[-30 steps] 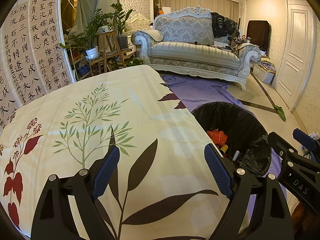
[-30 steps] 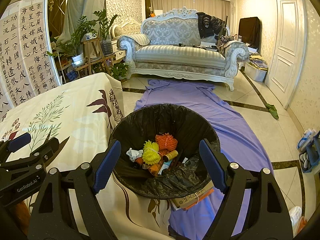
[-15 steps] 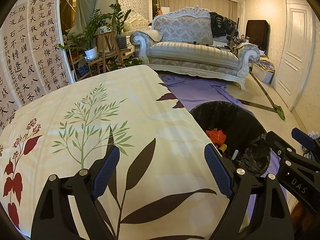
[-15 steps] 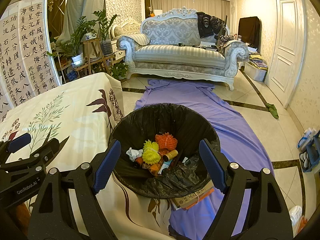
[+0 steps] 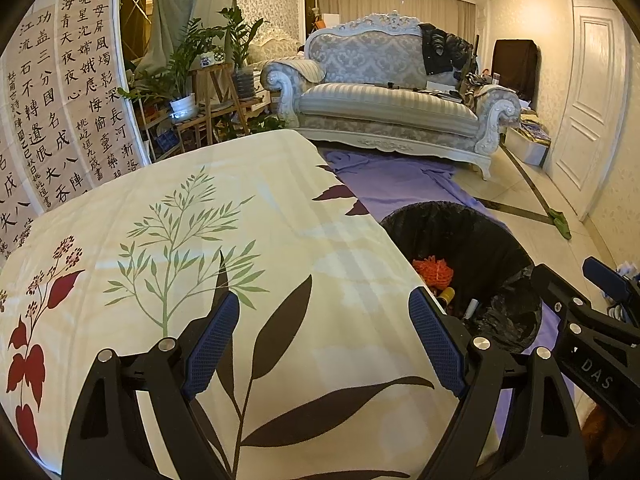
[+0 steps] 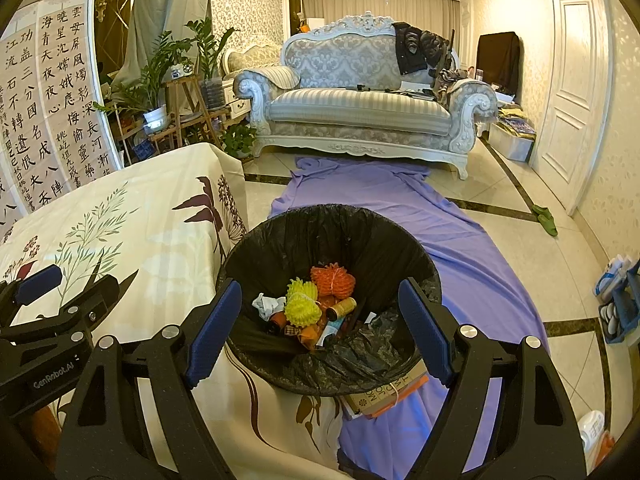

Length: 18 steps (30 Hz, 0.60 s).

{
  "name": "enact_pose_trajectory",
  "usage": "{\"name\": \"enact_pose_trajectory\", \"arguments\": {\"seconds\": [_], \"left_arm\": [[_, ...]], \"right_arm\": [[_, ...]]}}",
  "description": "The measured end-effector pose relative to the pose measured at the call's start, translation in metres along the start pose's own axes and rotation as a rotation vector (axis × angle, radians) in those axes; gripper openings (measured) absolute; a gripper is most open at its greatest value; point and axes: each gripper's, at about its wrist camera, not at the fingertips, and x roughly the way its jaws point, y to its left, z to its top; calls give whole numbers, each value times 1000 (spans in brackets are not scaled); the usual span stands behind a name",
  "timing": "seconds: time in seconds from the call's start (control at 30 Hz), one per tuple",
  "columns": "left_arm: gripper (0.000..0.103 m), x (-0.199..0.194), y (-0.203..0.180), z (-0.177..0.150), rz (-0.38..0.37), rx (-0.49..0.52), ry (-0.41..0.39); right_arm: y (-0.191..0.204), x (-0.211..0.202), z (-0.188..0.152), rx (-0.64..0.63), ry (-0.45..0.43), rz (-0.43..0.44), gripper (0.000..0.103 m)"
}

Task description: Collect trash

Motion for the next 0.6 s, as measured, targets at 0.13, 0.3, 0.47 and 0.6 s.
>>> {"name": "enact_pose_trajectory", "arguments": {"seconds": [0.13,0.3,0.47,0.6], "left_arm": [[84,-1,2,0,1,-6,-6],[84,-2,4,-2,-19,-9,-2],[85,-2,4,-2,-35,-18,-15],[85,-4,4,-1,-18,-23,-36]], "right_arm": [[1,0,0,0,0,0,79],[0,0,0,0,0,0,79],[1,0,0,1,1,0,79],[2,0,0,0,2,1,79]]}}
